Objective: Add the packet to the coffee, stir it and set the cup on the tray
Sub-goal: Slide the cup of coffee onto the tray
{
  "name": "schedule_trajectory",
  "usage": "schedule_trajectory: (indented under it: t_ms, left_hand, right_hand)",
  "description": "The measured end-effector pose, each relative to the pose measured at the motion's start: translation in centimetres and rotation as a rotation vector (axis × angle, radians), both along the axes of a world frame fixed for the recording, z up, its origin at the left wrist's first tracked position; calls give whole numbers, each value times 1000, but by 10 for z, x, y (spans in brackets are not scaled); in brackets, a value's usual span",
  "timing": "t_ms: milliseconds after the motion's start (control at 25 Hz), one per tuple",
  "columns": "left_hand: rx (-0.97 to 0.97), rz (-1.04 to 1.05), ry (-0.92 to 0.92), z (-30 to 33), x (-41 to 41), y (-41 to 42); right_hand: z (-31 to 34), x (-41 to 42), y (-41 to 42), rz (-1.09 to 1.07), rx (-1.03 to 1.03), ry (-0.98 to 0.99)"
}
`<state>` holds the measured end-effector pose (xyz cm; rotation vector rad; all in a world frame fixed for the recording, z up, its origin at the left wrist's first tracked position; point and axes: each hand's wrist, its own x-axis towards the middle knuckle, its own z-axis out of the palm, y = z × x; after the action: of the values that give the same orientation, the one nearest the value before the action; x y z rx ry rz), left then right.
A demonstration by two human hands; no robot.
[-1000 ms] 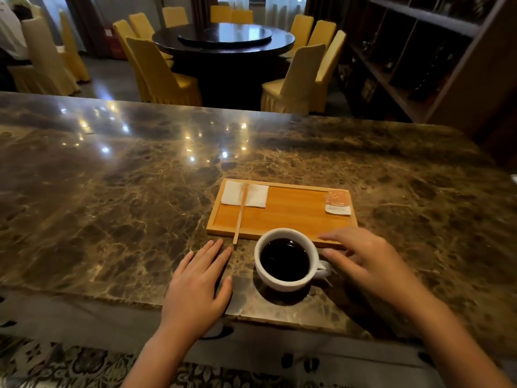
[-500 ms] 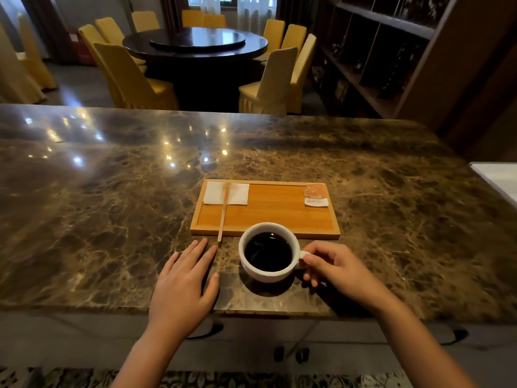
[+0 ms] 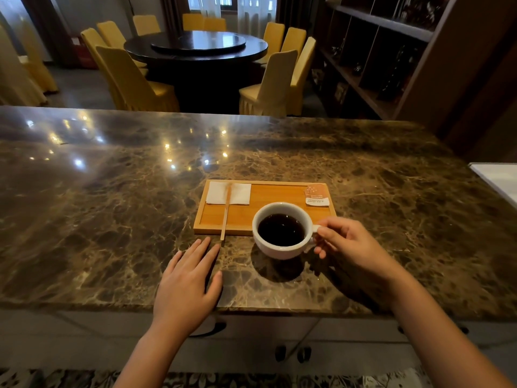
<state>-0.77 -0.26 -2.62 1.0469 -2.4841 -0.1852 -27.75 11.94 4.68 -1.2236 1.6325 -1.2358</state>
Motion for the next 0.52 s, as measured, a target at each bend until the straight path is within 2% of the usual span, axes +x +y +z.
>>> schedule_trajectory:
  t_ms: [280, 520]
  left_hand:
    - [2, -4, 5, 0, 0, 0]
    - [0, -4, 12, 1, 0, 1]
  right_hand:
    - [25, -25, -38, -78, -47, 5]
    - [19, -40, -61, -102, 0, 16]
